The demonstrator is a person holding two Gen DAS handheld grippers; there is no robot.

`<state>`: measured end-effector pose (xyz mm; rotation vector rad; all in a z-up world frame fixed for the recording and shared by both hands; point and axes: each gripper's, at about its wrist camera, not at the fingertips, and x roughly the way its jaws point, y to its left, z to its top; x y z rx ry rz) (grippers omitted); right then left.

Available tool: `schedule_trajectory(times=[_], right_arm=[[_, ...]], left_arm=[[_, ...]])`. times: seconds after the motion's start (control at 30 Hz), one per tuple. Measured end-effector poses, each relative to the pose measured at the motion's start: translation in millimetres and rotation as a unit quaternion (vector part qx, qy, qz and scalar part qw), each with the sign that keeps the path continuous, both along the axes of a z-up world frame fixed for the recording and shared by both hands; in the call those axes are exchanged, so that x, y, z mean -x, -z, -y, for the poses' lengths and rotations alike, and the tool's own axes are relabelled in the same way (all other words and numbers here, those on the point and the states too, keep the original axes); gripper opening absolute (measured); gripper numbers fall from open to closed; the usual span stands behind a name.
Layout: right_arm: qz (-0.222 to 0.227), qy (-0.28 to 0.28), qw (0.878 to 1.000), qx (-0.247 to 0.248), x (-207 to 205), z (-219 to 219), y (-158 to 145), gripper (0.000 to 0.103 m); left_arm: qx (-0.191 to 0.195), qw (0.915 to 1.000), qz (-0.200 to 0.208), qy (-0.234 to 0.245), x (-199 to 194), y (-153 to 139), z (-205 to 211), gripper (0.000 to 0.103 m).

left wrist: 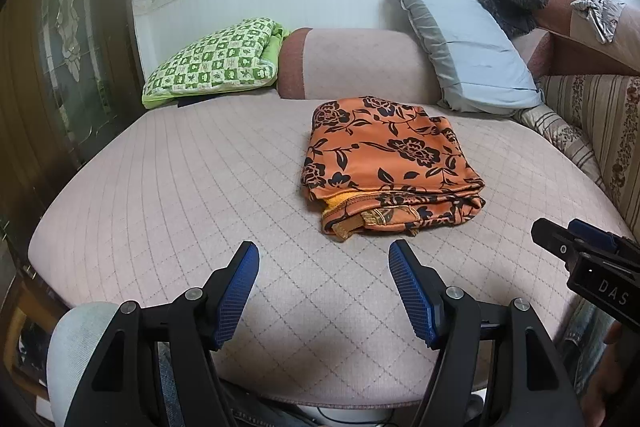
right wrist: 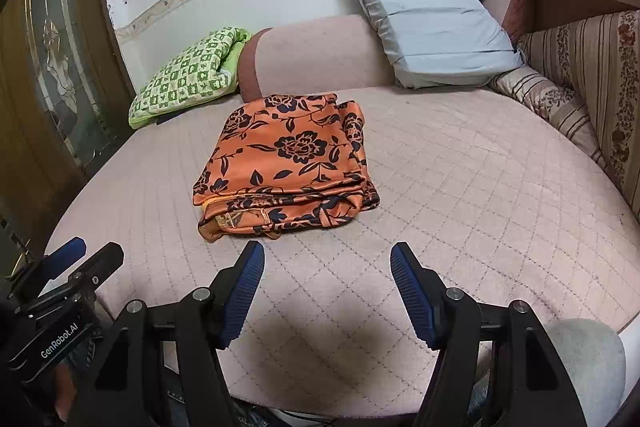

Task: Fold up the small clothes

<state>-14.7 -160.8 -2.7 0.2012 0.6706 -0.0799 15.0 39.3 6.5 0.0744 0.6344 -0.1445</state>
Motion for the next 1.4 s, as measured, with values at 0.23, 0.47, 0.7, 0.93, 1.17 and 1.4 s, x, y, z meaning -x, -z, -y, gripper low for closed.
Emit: schedule_trajectory(times=[0.23,0.47,0.7,0.93,1.17,1.4], right_arm=[[-0.003,0.000,1.000,-0.002,-1.0,0.1,2.6,0.067],[-0.003,0.000,1.000,-0.001,-0.3,-1.2,2.7,0.067],[-0.004,-0.001,1.000,0.001,0.1,-1.8,2.3,0.067],[-0.005,-0.002,1.000,0.000,-0.9,-0.5,3.0,0.067],[-0.003,-0.005,1.000,0.001,-2.9,1.2,3.1,0.067],[-0.004,-0.006,1.000,-0.001,-4.2,1.8,3.1,0.067]], left_arm=[[0.002,1.0000,-0.004,-0.001,-2.2,2.0,0.9,0.068],[0.003,1.0000,-0.005,-0.004,0.1,1.2,4.1,0.068],[0.004,0.9999,-0.006,-0.007,2.2,1.4,7.1,0.068],[0.001,1.0000,-0.003,-0.007,4.8,1.4,9.6,0.068],[0.001,1.0000,-0.003,-0.007,5.2,1.4,9.1,0.068],[0.000,1.0000,-0.002,-0.007,5.1,1.7,9.6,0.068]])
